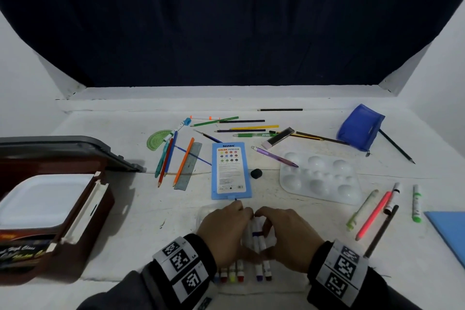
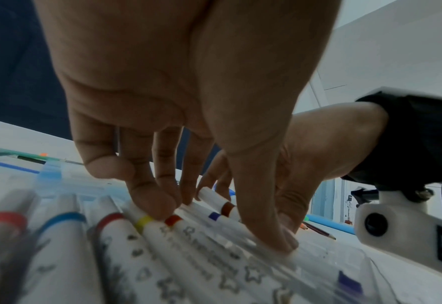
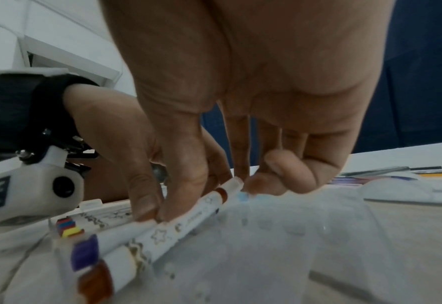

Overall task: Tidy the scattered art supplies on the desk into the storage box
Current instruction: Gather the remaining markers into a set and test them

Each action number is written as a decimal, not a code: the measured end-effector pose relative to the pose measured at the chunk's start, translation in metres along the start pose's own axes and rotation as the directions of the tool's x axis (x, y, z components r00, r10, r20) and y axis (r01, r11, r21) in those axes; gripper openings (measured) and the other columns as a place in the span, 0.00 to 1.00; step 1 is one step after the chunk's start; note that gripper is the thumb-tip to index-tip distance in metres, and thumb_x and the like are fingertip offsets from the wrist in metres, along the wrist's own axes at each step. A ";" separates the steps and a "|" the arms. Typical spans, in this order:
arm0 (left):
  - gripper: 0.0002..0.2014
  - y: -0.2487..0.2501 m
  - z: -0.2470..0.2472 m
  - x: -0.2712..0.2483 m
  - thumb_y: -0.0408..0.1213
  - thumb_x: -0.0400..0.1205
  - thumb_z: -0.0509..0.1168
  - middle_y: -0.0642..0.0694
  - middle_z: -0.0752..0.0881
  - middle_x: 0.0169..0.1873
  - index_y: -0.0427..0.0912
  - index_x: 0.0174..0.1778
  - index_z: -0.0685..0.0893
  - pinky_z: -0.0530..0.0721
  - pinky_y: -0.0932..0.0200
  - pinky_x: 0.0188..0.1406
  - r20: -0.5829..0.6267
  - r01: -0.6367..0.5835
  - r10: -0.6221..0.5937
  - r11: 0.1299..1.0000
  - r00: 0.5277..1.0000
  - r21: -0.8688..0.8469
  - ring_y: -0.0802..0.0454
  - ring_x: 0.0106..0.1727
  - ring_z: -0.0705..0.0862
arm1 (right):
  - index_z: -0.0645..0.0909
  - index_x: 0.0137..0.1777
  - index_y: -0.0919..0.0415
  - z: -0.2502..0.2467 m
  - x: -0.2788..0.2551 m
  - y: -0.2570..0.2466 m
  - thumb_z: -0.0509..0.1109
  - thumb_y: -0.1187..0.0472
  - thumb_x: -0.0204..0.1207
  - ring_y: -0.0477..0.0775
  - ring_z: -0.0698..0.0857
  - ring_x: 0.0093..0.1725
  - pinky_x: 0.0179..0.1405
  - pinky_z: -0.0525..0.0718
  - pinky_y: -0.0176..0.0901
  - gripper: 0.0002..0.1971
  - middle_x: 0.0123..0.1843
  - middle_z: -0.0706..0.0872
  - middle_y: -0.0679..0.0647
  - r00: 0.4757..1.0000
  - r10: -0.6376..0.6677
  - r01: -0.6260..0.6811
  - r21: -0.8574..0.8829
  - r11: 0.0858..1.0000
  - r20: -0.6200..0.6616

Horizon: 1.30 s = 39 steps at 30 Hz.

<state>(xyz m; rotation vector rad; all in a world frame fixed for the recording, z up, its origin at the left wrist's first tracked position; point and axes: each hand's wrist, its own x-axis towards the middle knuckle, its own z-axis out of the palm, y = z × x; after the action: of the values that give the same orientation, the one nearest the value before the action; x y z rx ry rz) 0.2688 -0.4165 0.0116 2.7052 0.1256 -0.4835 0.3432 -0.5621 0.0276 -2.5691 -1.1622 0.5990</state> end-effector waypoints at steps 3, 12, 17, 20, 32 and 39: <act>0.36 -0.002 -0.003 0.000 0.63 0.74 0.72 0.46 0.78 0.66 0.46 0.72 0.74 0.79 0.47 0.67 -0.052 -0.032 0.035 0.997 0.998 0.065 0.47 0.63 0.81 | 0.82 0.58 0.49 -0.003 0.002 0.002 0.75 0.38 0.69 0.47 0.69 0.54 0.41 0.70 0.29 0.22 0.54 0.82 0.43 0.999 -0.028 0.031 -0.128 0.991 0.027; 0.35 0.002 -0.005 0.001 0.67 0.70 0.73 0.48 0.78 0.56 0.48 0.65 0.76 0.81 0.54 0.49 -0.061 -0.027 0.039 0.982 0.997 0.187 0.48 0.50 0.80 | 0.72 0.75 0.44 -0.011 0.011 0.007 0.78 0.35 0.62 0.49 0.78 0.66 0.62 0.77 0.46 0.41 0.66 0.80 0.46 0.989 0.066 -0.036 -0.217 0.976 0.130; 0.33 0.001 -0.008 0.001 0.67 0.69 0.74 0.48 0.79 0.53 0.47 0.61 0.78 0.80 0.53 0.50 -0.073 -0.034 0.047 0.985 0.996 0.171 0.49 0.50 0.79 | 0.77 0.69 0.49 -0.013 0.017 0.003 0.80 0.33 0.58 0.52 0.81 0.62 0.59 0.81 0.49 0.40 0.63 0.82 0.48 0.990 0.062 -0.019 -0.309 0.951 0.130; 0.32 -0.001 -0.008 0.002 0.64 0.70 0.75 0.48 0.81 0.55 0.47 0.62 0.80 0.82 0.48 0.58 -0.057 -0.031 0.037 0.994 0.998 0.108 0.49 0.54 0.81 | 0.79 0.66 0.49 -0.017 0.022 0.001 0.81 0.33 0.56 0.52 0.82 0.59 0.58 0.83 0.50 0.39 0.60 0.83 0.48 0.987 0.061 -0.010 -0.319 0.948 0.151; 0.09 -0.069 -0.096 0.024 0.42 0.78 0.73 0.56 0.84 0.40 0.59 0.49 0.83 0.84 0.60 0.39 -0.645 -0.102 -0.139 0.941 0.751 -0.322 0.60 0.38 0.83 | 0.83 0.45 0.47 -0.071 0.082 0.003 0.75 0.45 0.73 0.42 0.84 0.37 0.42 0.87 0.42 0.09 0.39 0.86 0.44 0.962 -0.023 0.050 0.094 0.994 -0.272; 0.11 -0.152 -0.138 0.101 0.33 0.77 0.68 0.46 0.84 0.51 0.48 0.54 0.82 0.83 0.48 0.53 -0.713 0.156 -0.407 0.907 0.571 -0.392 0.43 0.53 0.83 | 0.83 0.47 0.52 -0.109 0.200 0.003 0.67 0.53 0.79 0.51 0.81 0.44 0.42 0.79 0.43 0.05 0.43 0.84 0.48 0.914 -0.187 0.173 -0.070 0.982 -0.360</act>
<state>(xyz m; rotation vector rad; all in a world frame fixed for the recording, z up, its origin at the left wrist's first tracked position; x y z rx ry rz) 0.3841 -0.2212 0.0411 2.3904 0.8218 0.6588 0.5152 -0.4189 0.0706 -2.4228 -1.2615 0.0509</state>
